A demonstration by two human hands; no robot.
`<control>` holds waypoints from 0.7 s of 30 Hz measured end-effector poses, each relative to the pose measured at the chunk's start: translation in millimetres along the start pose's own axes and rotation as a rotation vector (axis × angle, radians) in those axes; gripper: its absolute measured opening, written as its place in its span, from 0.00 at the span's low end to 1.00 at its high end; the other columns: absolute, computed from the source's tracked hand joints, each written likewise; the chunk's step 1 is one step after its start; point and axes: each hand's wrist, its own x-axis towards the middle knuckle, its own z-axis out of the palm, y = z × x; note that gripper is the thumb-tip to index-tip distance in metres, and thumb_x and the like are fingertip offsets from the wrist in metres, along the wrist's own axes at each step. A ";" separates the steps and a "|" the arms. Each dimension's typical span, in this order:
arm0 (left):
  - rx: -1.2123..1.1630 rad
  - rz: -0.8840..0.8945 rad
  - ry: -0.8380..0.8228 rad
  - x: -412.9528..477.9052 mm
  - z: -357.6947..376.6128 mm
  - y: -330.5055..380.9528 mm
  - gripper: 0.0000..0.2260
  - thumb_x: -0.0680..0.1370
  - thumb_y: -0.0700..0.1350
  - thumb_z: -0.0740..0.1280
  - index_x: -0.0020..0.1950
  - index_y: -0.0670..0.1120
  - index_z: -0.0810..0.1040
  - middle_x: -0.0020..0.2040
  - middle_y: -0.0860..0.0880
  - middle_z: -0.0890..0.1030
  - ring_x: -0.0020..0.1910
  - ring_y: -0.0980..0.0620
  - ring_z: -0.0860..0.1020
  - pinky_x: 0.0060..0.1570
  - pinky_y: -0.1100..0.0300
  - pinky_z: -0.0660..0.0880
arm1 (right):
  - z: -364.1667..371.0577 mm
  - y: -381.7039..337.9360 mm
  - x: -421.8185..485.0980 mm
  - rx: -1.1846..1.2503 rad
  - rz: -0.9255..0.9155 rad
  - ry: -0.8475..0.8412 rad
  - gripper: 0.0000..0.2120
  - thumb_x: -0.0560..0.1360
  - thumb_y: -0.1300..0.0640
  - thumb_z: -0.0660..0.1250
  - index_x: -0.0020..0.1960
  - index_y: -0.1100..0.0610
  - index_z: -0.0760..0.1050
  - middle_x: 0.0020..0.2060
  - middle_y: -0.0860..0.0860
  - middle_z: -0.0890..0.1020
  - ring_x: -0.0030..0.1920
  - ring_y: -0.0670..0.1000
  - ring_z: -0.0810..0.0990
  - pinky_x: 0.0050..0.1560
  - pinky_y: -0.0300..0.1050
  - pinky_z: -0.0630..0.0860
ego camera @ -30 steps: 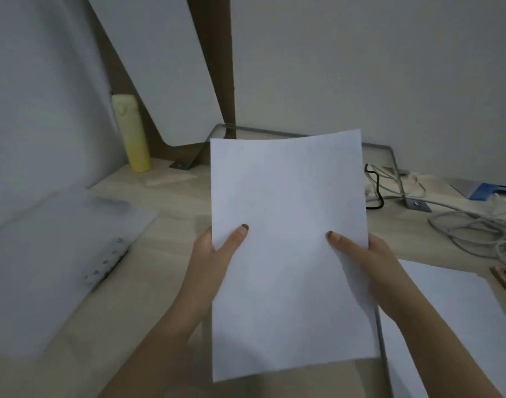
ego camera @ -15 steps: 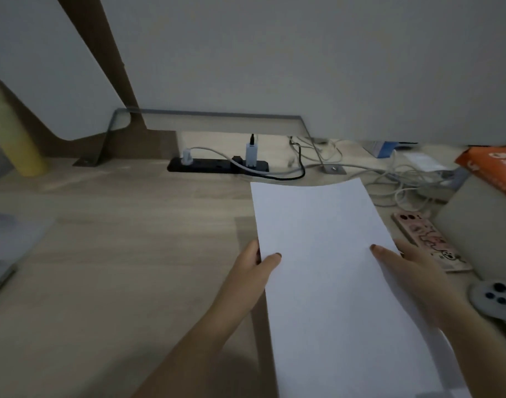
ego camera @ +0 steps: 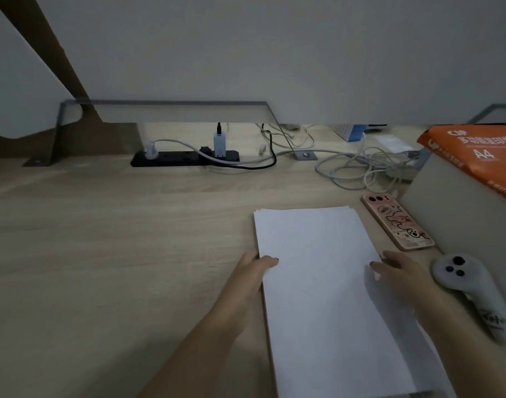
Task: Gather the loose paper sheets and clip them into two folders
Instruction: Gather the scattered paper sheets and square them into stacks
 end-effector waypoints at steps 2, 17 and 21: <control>-0.002 -0.033 0.025 5.0 -3.7 5.3 0.15 0.73 0.46 0.66 0.58 0.43 0.78 0.56 0.47 0.83 0.56 0.49 0.80 0.63 0.52 0.73 | -3.7 0.9 1.9 0.077 0.061 -0.023 0.05 0.75 0.66 0.63 0.43 0.68 0.74 0.38 0.56 0.71 0.42 0.53 0.69 0.43 0.45 0.68; 0.090 0.243 0.289 -10.0 -58.1 -10.9 0.11 0.77 0.42 0.66 0.58 0.51 0.74 0.49 0.56 0.81 0.50 0.53 0.81 0.56 0.51 0.76 | 47.7 -28.9 -34.2 0.181 0.027 -0.362 0.09 0.75 0.62 0.64 0.50 0.63 0.82 0.45 0.60 0.85 0.46 0.59 0.83 0.45 0.45 0.76; -0.031 0.394 0.293 -38.7 -83.3 5.9 0.10 0.77 0.44 0.67 0.57 0.53 0.77 0.50 0.55 0.84 0.50 0.54 0.83 0.53 0.53 0.77 | 70.1 -46.4 -46.8 0.304 -0.053 -0.394 0.13 0.74 0.59 0.66 0.58 0.59 0.77 0.48 0.52 0.83 0.46 0.51 0.82 0.41 0.38 0.76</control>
